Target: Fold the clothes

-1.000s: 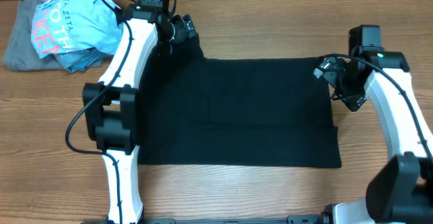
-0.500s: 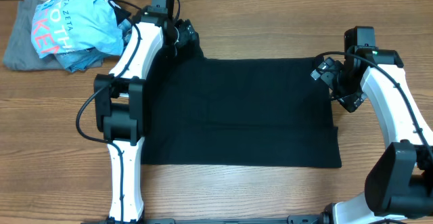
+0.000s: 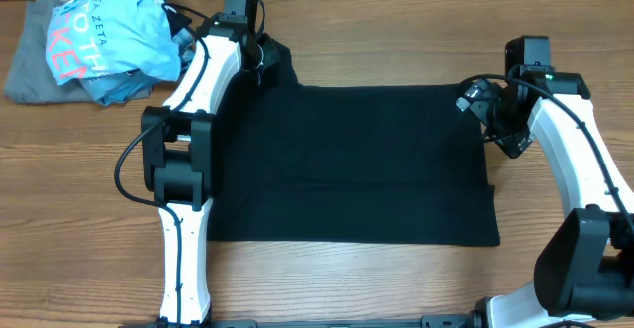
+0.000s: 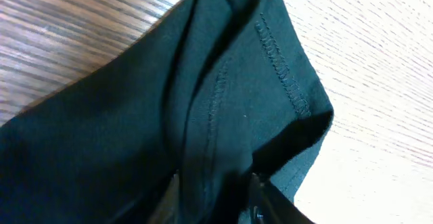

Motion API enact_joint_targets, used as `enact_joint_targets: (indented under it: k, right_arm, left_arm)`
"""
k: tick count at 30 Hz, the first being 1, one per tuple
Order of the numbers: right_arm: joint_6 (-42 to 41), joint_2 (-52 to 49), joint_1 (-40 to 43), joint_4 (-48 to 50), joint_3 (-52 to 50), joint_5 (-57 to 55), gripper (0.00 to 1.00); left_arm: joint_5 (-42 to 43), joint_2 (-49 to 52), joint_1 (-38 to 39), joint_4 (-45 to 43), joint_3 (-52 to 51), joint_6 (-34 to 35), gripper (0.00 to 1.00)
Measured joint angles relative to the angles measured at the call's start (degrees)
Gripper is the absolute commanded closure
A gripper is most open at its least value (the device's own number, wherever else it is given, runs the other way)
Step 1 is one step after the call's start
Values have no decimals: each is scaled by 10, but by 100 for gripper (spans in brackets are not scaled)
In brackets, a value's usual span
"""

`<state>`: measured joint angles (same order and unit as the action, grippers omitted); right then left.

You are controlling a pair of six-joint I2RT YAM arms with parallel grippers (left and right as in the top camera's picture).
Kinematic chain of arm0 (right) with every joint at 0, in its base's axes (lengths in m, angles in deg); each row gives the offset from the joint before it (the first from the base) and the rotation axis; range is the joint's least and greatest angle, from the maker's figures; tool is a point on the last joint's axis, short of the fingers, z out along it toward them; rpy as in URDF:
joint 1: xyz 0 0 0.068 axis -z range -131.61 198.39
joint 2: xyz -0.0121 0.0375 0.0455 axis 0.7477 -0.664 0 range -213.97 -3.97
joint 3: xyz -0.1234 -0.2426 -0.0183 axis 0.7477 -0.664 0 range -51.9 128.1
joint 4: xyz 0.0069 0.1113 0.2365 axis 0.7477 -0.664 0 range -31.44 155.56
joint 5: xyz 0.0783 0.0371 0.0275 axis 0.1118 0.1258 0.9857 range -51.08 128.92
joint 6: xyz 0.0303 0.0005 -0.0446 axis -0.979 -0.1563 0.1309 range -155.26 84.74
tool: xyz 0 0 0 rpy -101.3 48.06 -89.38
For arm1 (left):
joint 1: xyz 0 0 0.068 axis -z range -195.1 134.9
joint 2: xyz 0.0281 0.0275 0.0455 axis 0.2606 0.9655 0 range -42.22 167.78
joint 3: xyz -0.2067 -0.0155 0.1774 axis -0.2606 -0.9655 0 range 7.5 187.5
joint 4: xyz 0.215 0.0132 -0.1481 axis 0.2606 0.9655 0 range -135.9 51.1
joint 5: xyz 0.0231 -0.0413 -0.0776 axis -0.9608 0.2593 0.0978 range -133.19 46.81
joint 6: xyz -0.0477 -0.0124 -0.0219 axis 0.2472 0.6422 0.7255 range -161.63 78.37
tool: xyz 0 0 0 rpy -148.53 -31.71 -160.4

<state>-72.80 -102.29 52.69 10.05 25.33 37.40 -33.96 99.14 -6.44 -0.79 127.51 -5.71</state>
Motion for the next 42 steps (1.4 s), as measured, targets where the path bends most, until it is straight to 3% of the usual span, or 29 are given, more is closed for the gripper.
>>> enact_joint_targets:
  k: [4, 11, 14, 24, 28, 38, 42]
  right_arm:
    - [0, 0, 0, 35, 0, 0, 0]
    - [1, -1, 0, 121, 0, 1, 1]
    - [4, -10, 0, 160, 0, 1, 3]
    - [56, -112, 0, 291, -1, 18, 9]
    - [118, -146, 0, 342, -1, 21, 18]
    - [191, -212, 0, 348, 6, -13, 20]
    - [203, -218, -1, 349, 8, -27, 32]
  left_arm:
    - [-1, 0, 0, 0, 0, -2, 87]
    - [-3, 0, 0, -1, 0, -5, 89]
    - [-3, 0, 0, -2, 0, -6, 96]
    - [-4, 0, 0, -1, 0, -20, 96]
    - [-4, 0, 0, 0, 0, -28, 96]
    - [-4, 0, 0, 6, 0, -50, 96]
    - [-4, 0, 0, 7, 0, -50, 96]
